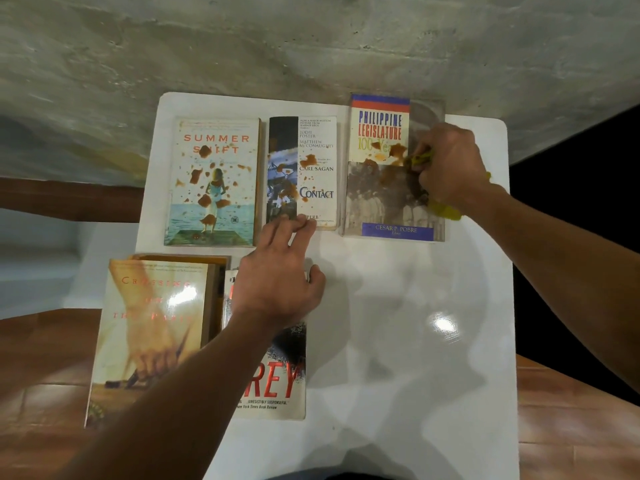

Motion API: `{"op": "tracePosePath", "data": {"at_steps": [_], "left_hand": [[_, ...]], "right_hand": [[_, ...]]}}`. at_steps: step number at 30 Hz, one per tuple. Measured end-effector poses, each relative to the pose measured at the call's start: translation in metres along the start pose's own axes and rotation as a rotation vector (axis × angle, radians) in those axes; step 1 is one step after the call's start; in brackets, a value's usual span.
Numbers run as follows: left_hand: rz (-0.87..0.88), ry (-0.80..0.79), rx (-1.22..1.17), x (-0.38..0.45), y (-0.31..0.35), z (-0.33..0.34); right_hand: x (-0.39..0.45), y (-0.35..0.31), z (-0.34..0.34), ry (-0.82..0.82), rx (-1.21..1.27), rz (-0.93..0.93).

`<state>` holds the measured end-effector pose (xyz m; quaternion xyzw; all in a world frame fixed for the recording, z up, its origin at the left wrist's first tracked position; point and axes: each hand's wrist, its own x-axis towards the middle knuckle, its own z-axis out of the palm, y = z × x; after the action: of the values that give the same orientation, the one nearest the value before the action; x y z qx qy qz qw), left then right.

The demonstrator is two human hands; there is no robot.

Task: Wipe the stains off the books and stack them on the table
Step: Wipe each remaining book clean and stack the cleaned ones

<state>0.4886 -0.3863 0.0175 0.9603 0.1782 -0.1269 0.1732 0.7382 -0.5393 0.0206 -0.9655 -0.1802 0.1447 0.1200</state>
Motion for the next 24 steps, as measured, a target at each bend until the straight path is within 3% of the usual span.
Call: {"op": "tracePosePath", "data": {"at_steps": [9, 13, 16, 24], "left_hand": [[-0.003, -0.011, -0.009, 0.000, -0.001, 0.001], [0.007, 0.004, -0.018, 0.001, 0.000, 0.001], [0.010, 0.005, -0.023, 0.001, 0.000, 0.001], [0.003, -0.020, -0.020, -0.001, 0.001, 0.000]], "right_hand": [[0.000, -0.007, 0.002, -0.001, 0.077, 0.018], [-0.009, -0.007, 0.007, -0.040, 0.007, -0.068], [-0.003, -0.008, 0.005, 0.000, 0.076, 0.035], [-0.005, -0.004, 0.004, 0.028, 0.176, 0.060]]}}
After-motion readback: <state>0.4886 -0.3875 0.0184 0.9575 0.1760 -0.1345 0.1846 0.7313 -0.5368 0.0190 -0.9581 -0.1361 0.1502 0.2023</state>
